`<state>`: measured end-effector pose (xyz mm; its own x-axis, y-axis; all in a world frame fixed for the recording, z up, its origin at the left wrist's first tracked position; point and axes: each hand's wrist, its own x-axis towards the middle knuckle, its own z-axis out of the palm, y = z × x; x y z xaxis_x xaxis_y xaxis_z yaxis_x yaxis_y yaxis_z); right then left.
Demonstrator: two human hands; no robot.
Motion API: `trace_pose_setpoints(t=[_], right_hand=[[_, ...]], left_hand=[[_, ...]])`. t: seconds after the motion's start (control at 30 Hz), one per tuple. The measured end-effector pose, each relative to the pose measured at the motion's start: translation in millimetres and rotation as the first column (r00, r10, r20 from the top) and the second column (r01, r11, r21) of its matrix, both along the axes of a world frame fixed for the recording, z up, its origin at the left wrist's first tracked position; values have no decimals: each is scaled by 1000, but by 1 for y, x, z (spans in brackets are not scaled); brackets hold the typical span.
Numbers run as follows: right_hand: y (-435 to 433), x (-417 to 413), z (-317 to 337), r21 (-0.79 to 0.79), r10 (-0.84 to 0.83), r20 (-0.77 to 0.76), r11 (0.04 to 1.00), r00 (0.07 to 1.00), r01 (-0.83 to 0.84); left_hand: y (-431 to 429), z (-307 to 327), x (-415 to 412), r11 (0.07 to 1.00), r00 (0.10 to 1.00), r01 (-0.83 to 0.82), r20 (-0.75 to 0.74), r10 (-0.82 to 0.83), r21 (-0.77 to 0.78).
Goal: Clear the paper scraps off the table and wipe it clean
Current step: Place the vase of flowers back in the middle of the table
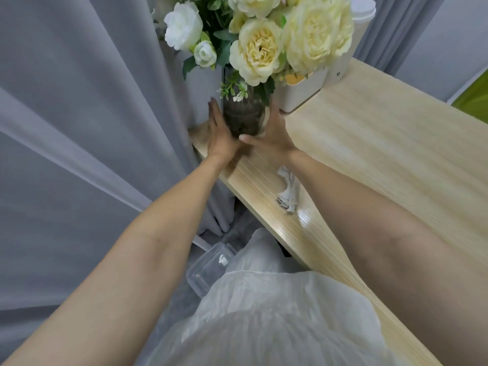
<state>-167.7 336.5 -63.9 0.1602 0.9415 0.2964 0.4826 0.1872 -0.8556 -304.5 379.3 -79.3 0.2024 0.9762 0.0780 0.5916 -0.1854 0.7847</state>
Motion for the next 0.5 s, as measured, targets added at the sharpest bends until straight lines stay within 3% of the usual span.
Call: trace_pose_setpoints(t=[0.17,0.37,0.5], right_hand=[[18,8,-3,-94,-19,-51,995,999,14],[37,19,-5,-206,89,-85,973,992,-105],[41,19,-2,-258,91,-74,960,993,-107]], left_hand=[[19,-9,-3,990,984,142,111,-142,8],[28,-11,-13,955,938,288,182,-295,69],[31,-4,-22,920,890,392,245,-386,25]])
